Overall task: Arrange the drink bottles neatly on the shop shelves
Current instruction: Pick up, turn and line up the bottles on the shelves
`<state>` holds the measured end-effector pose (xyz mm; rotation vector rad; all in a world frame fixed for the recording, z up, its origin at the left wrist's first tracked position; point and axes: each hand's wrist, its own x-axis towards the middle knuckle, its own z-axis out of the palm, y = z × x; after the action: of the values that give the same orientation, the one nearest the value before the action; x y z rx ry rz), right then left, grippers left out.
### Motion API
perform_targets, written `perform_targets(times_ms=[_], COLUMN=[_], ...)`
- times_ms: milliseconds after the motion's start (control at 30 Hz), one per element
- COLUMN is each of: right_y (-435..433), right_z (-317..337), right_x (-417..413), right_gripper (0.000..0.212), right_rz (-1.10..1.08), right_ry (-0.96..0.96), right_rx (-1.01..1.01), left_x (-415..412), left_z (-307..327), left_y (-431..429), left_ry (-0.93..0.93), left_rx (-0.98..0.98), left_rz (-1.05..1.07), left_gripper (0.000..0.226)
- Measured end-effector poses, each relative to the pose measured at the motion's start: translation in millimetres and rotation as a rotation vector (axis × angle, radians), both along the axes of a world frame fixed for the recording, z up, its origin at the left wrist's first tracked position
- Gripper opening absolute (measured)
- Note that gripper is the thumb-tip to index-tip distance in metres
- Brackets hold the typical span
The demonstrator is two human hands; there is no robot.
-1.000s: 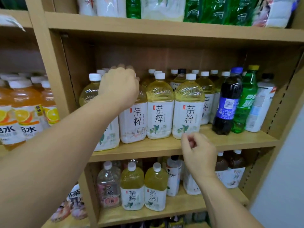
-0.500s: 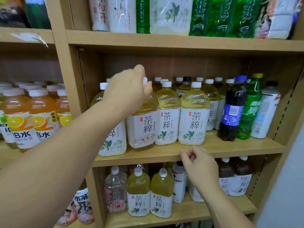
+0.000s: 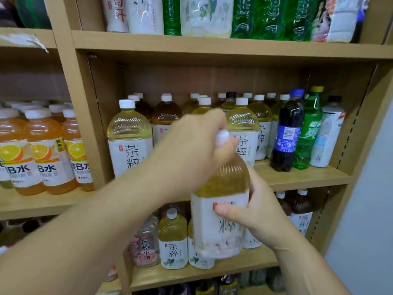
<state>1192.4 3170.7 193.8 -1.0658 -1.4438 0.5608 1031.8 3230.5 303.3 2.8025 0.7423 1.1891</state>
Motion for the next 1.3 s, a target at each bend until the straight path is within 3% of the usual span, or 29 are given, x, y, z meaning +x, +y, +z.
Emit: perform_targets(times_ms=[267, 433, 567, 667, 767, 867, 967, 1167, 1300], right_y=[-47.0, -65.5, -71.3, -75.4, -76.9, -74.7, -73.0, -67.1, -66.5], right_z=[-53.8, -83.9, -127.9, -160.1, -174.7, -184.1, -193.6, -196.7, -200.0], right_x=[38.9, 49.2, 66.8, 76.1, 80.2, 83.3, 83.9, 83.1, 84.7], right_gripper=[0.076, 0.066, 0.075, 0.078, 0.079, 0.084, 0.084, 0.078, 0.076], right_rz=[-0.203, -0.357, -0.487, -0.603, -0.671, -0.678, -0.696, -0.728, -0.736], right_ry=[-0.173, -0.152, -0.064, -0.026, -0.045, -0.007, 0.027, -0.006, 0.015], right_rx=[-0.312, -0.368, -0.467, -0.509, -0.554, -0.584, -0.597, -0.599, -0.606], left_x=[43.7, 65.0, 82.1, 90.2, 97.0, 109.4, 127.6, 165.2, 180.2], left_z=[-94.3, -139.2, -178.1, -228.5, -268.2, -273.1, -262.1, -259.9, -251.0], left_y=[-2.2, 5.5, 16.1, 35.3, 58.5, 72.7, 82.4, 115.0, 120.2], left_ry=[0.145, 0.153, 0.191, 0.151, 0.126, 0.074, 0.046, 0.423, 0.326], left_rx=[-0.185, -0.35, -0.534, -0.654, -0.671, -0.61, -0.55, -0.697, -0.757], left_rz=[-0.183, -0.287, -0.362, -0.233, 0.031, 0.161, 0.225, 0.3, 0.376], left_gripper=[0.025, 0.02, 0.028, 0.024, 0.037, 0.043, 0.029, 0.036, 0.028])
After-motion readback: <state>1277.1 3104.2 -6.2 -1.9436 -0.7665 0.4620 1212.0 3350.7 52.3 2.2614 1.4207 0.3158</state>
